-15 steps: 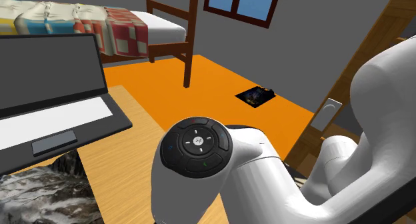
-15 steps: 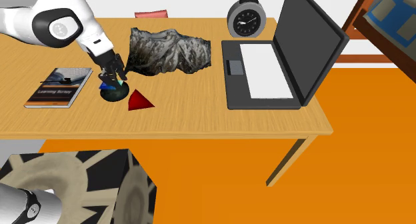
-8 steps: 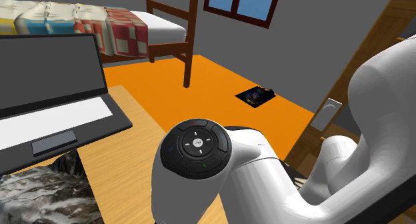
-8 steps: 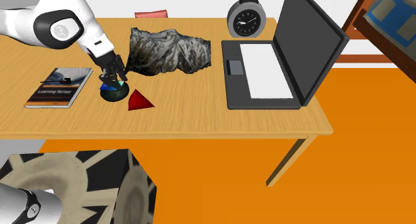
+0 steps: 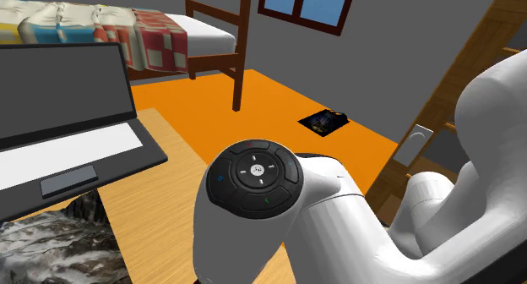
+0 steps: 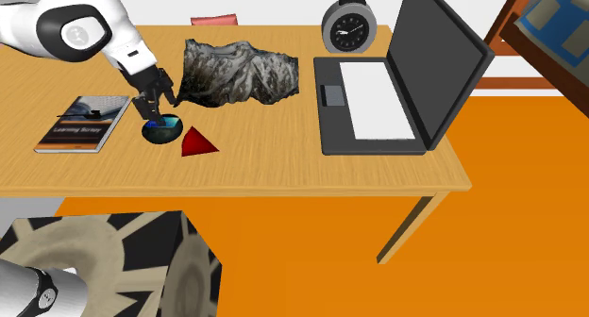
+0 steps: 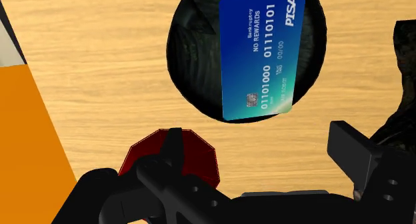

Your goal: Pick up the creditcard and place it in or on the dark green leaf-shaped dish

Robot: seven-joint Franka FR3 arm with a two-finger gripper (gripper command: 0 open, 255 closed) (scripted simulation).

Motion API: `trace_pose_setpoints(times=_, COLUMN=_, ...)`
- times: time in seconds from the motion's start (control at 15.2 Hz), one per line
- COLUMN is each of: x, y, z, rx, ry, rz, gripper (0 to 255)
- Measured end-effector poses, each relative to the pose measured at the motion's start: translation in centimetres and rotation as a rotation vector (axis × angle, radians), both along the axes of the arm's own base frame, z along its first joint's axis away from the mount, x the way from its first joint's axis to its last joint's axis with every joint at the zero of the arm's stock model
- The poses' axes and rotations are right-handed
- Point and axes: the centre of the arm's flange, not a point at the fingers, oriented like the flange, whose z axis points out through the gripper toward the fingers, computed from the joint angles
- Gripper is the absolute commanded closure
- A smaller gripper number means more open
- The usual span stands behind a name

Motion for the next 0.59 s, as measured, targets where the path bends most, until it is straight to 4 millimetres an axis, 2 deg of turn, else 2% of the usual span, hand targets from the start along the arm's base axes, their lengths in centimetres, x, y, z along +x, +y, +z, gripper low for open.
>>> trace_pose_setpoints(times=0.2, x=-0.1, y=0.2, z=2.9, rx=0.0, ry=0.0, rz=0.0, gripper=0)
trace_pose_setpoints(times=0.59, x=-0.2, y=0.1, z=3.3, rx=-0.001, ry=0.001, rz=0.0, gripper=0)
